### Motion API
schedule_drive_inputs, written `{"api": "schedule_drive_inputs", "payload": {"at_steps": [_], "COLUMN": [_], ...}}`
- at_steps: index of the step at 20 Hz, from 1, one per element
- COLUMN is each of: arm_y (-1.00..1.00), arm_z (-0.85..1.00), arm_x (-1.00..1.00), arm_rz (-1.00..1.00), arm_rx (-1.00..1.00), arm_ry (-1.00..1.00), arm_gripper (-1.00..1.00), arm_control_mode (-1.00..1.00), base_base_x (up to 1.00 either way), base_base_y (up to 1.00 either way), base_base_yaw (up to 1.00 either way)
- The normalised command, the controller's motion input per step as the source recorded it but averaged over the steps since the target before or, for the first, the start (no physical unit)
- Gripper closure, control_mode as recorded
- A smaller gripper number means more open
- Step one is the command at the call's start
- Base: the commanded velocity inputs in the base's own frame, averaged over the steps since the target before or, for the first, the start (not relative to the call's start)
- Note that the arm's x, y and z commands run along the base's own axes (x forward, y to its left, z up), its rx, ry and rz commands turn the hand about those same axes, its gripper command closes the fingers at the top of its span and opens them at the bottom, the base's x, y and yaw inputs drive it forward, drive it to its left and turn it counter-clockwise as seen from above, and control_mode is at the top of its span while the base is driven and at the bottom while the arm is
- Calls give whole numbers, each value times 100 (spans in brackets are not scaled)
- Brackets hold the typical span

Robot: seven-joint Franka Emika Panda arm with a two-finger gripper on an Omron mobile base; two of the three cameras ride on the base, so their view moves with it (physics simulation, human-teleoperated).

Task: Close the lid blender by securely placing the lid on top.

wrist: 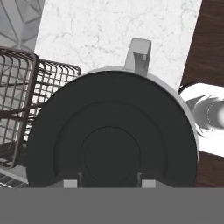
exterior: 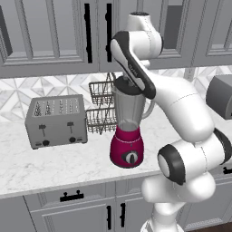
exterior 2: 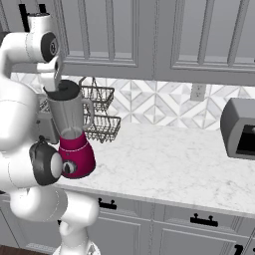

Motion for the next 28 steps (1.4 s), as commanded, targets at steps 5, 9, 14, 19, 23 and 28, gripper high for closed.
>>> {"api": "schedule_drive_inputs", "payload": {"at_steps": [5, 9, 14, 19, 23, 28], "arm_y": [0, 0, 0, 0, 0, 0], "arm_z": [0, -4, -6, -20, -19, -2], "arm_x": [0, 0, 0, 0, 0, -12], "arm_rz": [0, 0, 0, 0, 0, 0], "arm_rx": [-7, -7, -5, -6, -4, 0], "arm_ry": [0, 2, 7, 12, 9, 0], "arm_gripper": [100, 100, 100, 100, 100, -100], "arm_control_mode": [-100, -100, -100, -100, -100, -100], "base_base_x": [0, 0, 0, 0, 0, 0], "base_base_y": [0, 0, 0, 0, 0, 0], "base_base_yaw": [0, 0, 0, 0, 0, 0]}}
